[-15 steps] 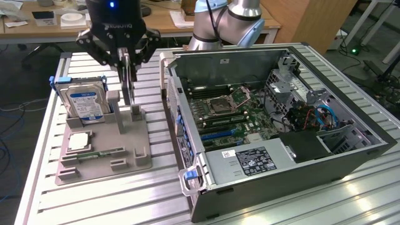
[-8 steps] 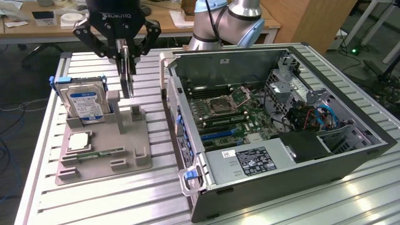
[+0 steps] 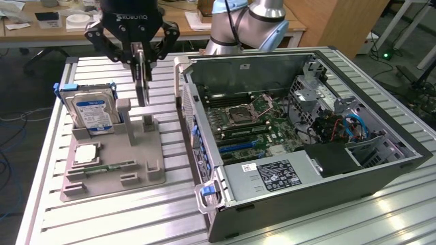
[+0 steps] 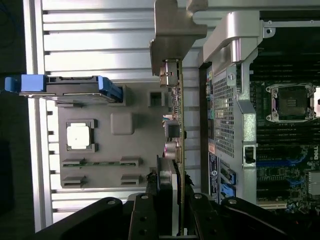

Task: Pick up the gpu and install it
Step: 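Pick up the gpu and move the gpu toward the slot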

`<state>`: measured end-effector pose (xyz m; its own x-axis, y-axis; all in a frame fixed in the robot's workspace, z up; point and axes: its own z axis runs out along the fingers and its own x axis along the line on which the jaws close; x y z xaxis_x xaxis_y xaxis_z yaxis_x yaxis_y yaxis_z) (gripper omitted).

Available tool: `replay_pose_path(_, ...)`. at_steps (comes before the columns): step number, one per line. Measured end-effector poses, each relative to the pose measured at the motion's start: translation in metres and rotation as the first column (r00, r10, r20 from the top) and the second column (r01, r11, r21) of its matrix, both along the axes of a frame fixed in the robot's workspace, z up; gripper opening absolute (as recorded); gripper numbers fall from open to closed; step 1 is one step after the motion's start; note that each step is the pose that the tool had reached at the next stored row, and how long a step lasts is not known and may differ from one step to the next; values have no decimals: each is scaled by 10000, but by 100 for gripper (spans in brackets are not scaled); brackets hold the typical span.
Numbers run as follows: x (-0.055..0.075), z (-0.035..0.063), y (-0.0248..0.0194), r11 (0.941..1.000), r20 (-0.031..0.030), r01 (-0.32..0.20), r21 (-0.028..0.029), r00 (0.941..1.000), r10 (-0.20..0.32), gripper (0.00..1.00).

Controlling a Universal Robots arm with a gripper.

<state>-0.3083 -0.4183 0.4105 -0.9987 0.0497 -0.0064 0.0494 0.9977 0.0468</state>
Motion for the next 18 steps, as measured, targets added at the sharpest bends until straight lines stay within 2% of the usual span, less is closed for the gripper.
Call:
replay_pose_path(10, 177, -1, 0, 10000, -1, 0, 0, 10000, 0, 28)
replay_pose_path(18, 369, -3, 0, 10000, -1, 1, 0, 10000, -1, 28)
